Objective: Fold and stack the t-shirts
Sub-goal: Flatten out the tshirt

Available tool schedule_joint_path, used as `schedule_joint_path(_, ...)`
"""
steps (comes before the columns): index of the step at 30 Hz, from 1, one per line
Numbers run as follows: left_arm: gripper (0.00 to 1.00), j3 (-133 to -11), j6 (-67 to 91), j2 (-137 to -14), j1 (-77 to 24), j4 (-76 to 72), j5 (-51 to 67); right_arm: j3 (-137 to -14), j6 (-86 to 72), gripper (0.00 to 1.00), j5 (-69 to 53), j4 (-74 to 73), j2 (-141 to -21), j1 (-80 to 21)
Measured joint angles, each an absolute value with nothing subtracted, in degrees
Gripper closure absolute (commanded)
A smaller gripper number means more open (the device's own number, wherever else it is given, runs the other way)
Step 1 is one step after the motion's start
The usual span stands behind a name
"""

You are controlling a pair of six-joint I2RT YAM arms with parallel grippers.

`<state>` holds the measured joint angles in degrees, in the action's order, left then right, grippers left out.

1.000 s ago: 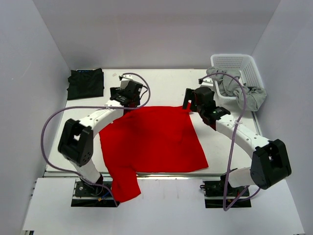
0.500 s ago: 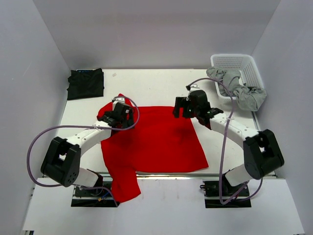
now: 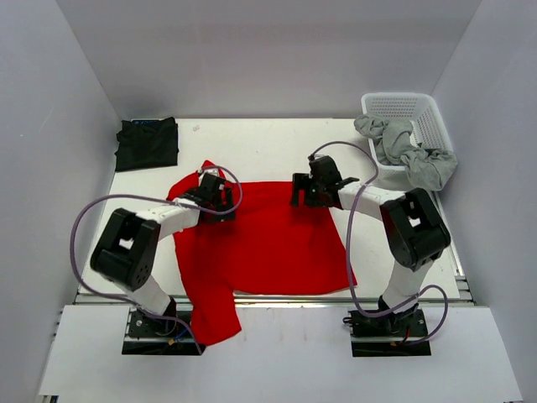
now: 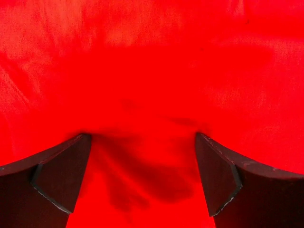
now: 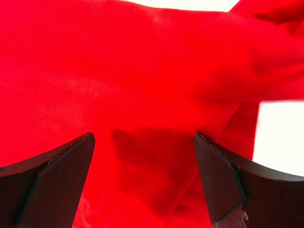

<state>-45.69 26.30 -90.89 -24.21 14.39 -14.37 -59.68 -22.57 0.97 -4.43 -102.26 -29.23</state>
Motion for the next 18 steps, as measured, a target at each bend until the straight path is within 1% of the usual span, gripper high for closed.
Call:
schedule_joint_path(4,0.0,-52.4,25.7,-97.3,-22.7,14.0,-14.1,-63.1,-24.2,0.1,3.1,-4.8,-105.4,-28.3)
schedule_joint_path(8,0.0,-62.9,23.5,-106.4,-21.3,12.8,-13.0,-68.8,-25.2,0.1,4.7,-5.7,-109.8,-26.0)
schedule_joint_path(14,0.0,-85.5,19.3,-122.7,-18.9,12.9,-9.3,-84.2,-24.2,0.1,5.4,-7.8,-120.1,-21.2)
schedule_joint_path(18,0.0,-96.8,16.6,-129.8,-17.2,13.6,-4.3,-94.9,-21.2,0.1,5.6,-9.0,-125.9,-19.3)
